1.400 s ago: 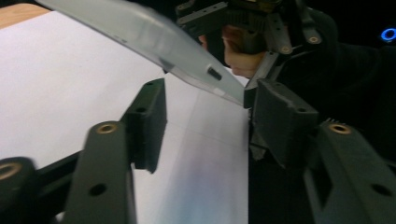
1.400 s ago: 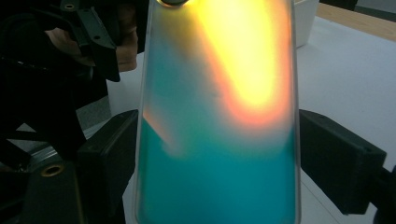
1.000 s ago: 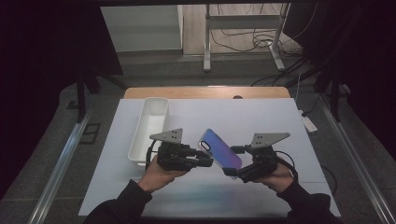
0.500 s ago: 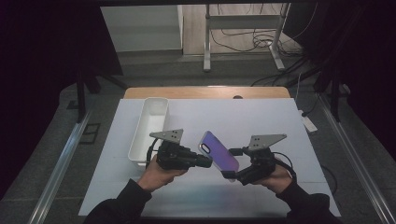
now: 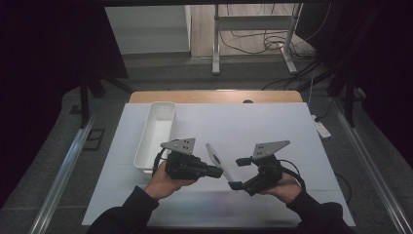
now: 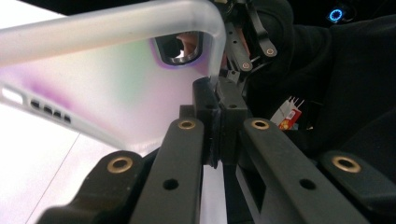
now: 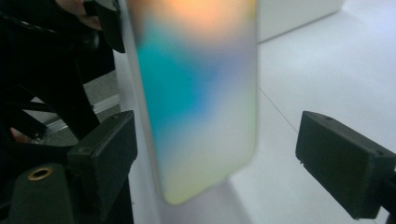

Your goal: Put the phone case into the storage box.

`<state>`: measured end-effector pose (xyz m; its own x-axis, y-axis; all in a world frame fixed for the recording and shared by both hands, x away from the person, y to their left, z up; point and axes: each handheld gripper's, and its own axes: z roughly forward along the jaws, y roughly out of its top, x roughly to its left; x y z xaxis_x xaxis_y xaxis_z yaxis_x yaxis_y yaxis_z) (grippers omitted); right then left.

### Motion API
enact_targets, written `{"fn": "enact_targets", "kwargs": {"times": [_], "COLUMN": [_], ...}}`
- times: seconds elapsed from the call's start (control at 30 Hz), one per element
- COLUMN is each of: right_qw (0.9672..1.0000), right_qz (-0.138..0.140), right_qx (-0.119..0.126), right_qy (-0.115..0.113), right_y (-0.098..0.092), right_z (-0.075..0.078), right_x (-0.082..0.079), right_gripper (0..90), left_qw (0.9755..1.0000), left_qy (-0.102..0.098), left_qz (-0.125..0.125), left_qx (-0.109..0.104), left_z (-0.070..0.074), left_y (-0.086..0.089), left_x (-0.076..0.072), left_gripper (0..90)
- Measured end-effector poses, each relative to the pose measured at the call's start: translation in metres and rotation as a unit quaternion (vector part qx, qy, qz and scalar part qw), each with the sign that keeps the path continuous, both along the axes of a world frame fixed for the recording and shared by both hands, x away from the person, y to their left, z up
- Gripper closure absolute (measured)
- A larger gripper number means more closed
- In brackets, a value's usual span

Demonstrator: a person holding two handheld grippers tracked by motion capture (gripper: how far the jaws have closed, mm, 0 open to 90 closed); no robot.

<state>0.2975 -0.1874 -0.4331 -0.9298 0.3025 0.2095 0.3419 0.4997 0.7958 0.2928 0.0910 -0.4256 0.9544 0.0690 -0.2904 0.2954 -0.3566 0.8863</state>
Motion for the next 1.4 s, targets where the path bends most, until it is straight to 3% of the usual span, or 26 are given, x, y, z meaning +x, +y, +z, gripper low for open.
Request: {"fn": "enact_targets", "kwargs": {"times": [0.4, 0.63, 0.8, 0.83, 1.03, 1.2, 1.4], "right_qw": [0.9988, 0.9968, 0.9949, 0.9934, 0.9899, 0.9877, 0.985], "right_qz": [-0.024, -0.05, -0.066, -0.073, -0.089, -0.103, -0.122], "right_qx": [-0.042, -0.061, -0.073, -0.083, -0.104, -0.111, -0.11], "right_qy": [-0.011, -0.015, -0.022, -0.03, -0.037, -0.039, -0.051], "right_y": [-0.003, -0.01, -0.017, -0.02, -0.027, -0.035, -0.046], "right_z": [-0.004, -0.002, -0.001, 0.0, 0.0, -0.001, -0.003], "right_x": [0.001, 0.001, 0.0, -0.001, -0.006, -0.007, -0.009], "right_gripper": [11.6, 10.1, 8.3, 6.8, 2.6, 0.7, 0.0], "left_qw": [0.9984, 0.9957, 0.9931, 0.9916, 0.9884, 0.9862, 0.9818], "left_qy": [-0.01, -0.016, -0.012, -0.01, -0.014, -0.014, -0.016], "left_qz": [0.039, 0.072, 0.093, 0.103, 0.125, 0.138, 0.164], "left_qx": [0.039, 0.057, 0.071, 0.077, 0.085, 0.09, 0.095], "left_z": [0.004, 0.008, 0.008, 0.009, 0.01, 0.01, 0.012], "left_y": [0.0, 0.003, 0.005, 0.006, 0.011, 0.015, 0.021], "left_x": [0.0, 0.004, 0.006, 0.008, 0.011, 0.014, 0.018], "left_gripper": [88.4, 88.4, 88.4, 88.4, 88.4, 88.4, 88.3]}}
